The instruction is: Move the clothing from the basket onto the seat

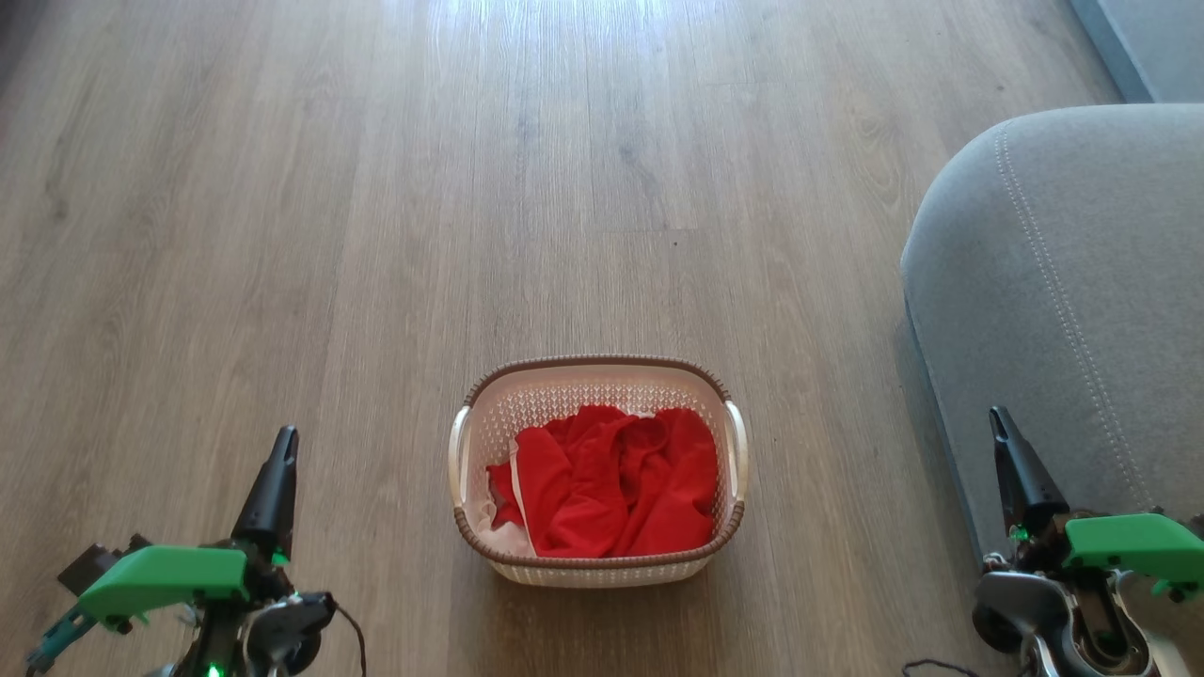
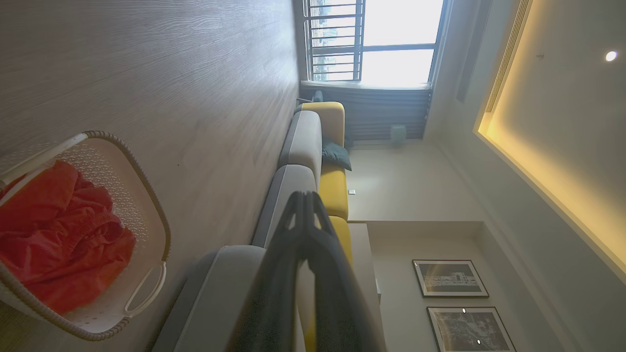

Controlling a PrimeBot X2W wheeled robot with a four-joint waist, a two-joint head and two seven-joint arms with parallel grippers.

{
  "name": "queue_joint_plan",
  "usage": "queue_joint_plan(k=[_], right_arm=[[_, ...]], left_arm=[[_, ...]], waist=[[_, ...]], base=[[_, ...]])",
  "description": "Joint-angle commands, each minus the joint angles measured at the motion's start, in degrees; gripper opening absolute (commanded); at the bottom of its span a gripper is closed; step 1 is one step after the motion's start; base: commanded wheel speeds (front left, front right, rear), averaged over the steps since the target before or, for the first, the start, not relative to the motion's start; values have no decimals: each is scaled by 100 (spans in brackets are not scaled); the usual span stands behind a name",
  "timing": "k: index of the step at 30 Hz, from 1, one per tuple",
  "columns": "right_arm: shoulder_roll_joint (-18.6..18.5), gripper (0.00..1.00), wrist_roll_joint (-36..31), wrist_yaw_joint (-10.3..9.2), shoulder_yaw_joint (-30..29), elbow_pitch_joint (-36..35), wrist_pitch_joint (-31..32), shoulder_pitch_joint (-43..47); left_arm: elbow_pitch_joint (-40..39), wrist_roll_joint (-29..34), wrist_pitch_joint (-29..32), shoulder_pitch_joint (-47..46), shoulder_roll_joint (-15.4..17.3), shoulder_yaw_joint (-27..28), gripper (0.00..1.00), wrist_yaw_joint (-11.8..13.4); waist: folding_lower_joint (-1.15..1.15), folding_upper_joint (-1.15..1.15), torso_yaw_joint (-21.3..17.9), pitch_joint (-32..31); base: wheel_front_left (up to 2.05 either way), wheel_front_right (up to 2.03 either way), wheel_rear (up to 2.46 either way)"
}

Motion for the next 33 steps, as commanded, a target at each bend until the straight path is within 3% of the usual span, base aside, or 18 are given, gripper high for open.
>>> queue_joint_plan(k=[1, 29, 30, 33], right_arm=[[-20, 0, 36, 0, 100, -220, 30, -317], [-20, 0, 36, 0, 100, -220, 30, -317], [1, 100, 0, 1, 4, 21, -3, 3], [2, 100, -2, 1, 24, 40, -35, 23]], left_arm=[[-193, -40, 40, -272, 45, 194, 0, -53], [-193, -40, 40, -272, 45, 194, 0, -53], [18, 1, -4, 3, -3, -2, 100, 9], [54, 12, -43, 13, -3, -36, 100, 13]], waist=[[0, 0, 0, 0], [0, 0, 0, 0], [0, 0, 0, 0], [0, 0, -1, 0]], base=[[0, 0, 0], [0, 0, 0], [0, 0, 0], [0, 0, 0]])
